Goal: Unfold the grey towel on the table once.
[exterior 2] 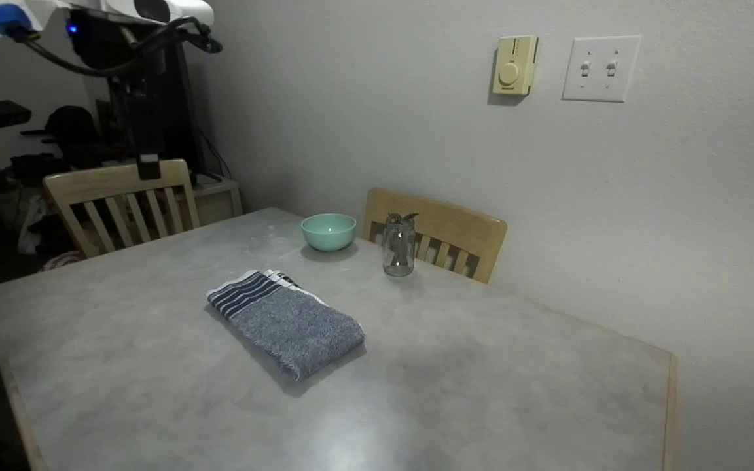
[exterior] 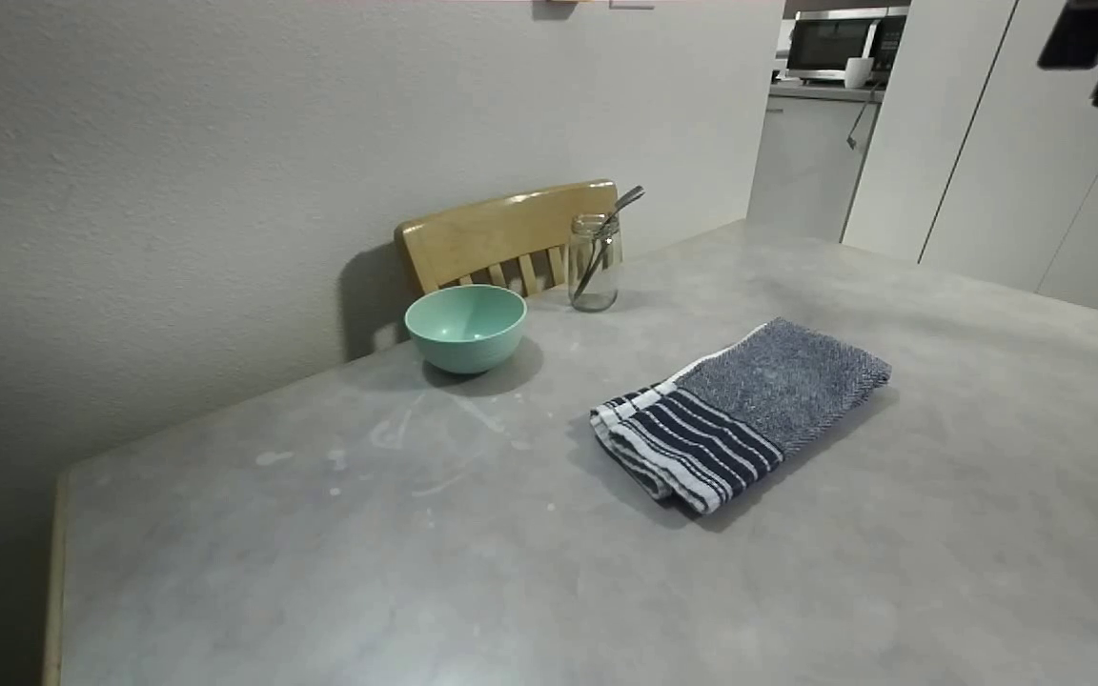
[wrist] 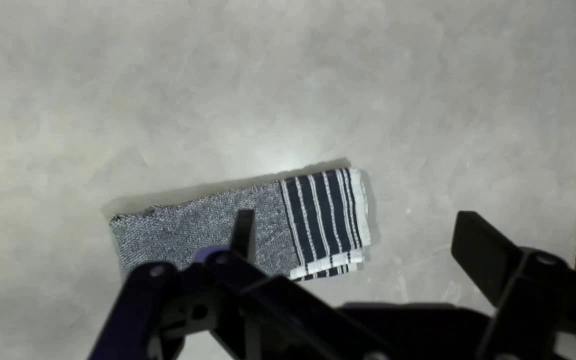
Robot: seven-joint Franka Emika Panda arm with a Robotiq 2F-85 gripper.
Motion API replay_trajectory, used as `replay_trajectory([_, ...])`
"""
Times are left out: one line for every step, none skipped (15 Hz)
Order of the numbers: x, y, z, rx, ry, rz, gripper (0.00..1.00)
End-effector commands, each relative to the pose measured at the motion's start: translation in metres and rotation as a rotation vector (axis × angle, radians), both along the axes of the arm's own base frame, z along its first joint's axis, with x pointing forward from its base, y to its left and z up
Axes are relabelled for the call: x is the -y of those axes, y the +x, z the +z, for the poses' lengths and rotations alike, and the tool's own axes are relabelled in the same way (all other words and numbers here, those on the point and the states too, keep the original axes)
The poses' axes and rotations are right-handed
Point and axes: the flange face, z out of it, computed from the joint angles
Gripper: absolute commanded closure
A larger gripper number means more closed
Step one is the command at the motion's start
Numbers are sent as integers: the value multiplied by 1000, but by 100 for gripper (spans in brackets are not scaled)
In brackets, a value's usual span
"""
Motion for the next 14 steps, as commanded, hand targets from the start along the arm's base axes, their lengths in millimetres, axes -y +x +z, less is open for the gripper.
replay_trajectory([-10, 29, -18, 92, -36, 11, 0])
replay_trajectory([-12, 36, -23, 119, -44, 2, 0])
replay_trajectory([-14, 44, -28, 137, -51, 1, 0])
replay_trajectory([-16, 51, -37, 158, -59, -3, 0])
replay_trajectory([-17, 58, -45, 177, -61, -6, 0])
replay_trajectory([-18, 64, -52, 192, -61, -7, 0])
replay_trajectory([-18, 70, -60, 202, -58, -13, 0])
replay_trajectory([-18, 76, -69, 209, -51, -15, 0])
replay_trajectory([-19, 81, -78, 211, -43, -17, 0])
replay_trajectory([-21, 87, -86, 204, -29, -17, 0])
replay_trajectory([-22, 91, -94, 196, -17, -12, 0])
replay_trajectory([-24, 97, -103, 184, -5, -7, 0])
replay_trajectory([-26, 103, -111, 165, 4, 2, 0])
replay_trajectory([-30, 110, -120, 144, 12, 18, 0])
